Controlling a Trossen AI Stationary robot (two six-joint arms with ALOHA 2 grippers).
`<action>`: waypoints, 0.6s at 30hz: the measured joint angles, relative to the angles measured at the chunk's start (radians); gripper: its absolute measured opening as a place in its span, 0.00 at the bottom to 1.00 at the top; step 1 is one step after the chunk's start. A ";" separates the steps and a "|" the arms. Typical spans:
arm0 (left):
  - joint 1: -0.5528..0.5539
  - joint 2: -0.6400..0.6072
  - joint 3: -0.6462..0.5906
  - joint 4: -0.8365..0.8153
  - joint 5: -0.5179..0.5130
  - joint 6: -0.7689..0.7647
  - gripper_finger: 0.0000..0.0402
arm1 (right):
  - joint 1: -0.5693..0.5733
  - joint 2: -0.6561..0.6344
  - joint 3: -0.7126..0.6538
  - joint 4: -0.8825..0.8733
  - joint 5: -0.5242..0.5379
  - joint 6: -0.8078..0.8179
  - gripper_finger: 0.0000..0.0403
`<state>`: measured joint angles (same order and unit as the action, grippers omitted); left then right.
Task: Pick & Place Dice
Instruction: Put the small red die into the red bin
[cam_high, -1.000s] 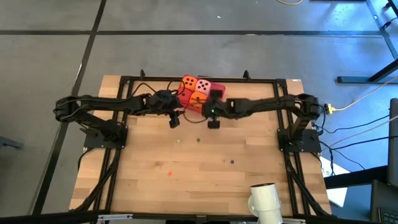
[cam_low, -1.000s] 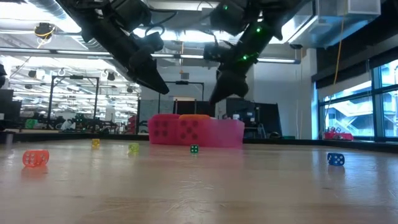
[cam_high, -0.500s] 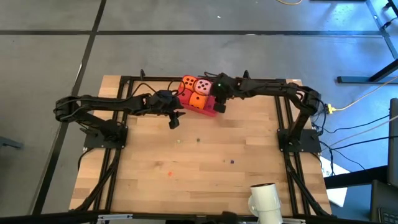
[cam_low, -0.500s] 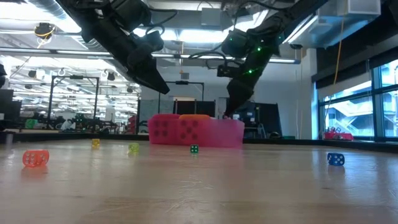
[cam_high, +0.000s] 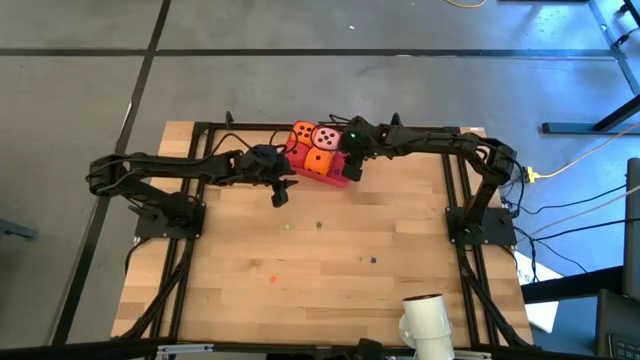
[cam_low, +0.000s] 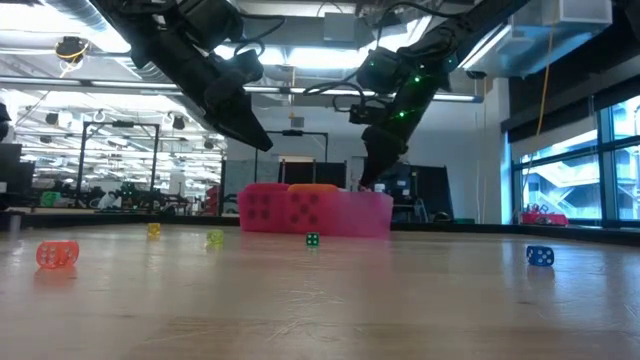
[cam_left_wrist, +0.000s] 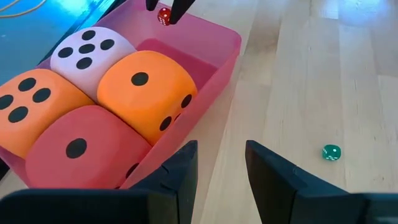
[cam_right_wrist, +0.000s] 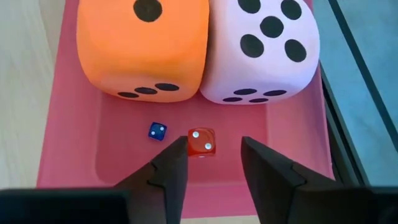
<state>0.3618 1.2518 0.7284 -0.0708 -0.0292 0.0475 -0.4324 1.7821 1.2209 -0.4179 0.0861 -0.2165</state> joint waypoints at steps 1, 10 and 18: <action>0.000 0.000 0.000 0.000 0.000 0.000 0.32 | 0.000 0.000 0.000 0.000 0.000 0.000 0.40; 0.000 0.000 0.000 0.000 0.000 0.000 0.32 | 0.000 0.008 0.000 0.003 0.003 0.066 0.54; 0.000 0.000 0.000 -0.004 0.000 0.000 0.32 | -0.005 0.072 0.000 -0.007 0.020 0.283 0.59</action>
<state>0.3618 1.2518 0.7284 -0.0744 -0.0292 0.0474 -0.4370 1.8542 1.2213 -0.4246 0.1061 0.0662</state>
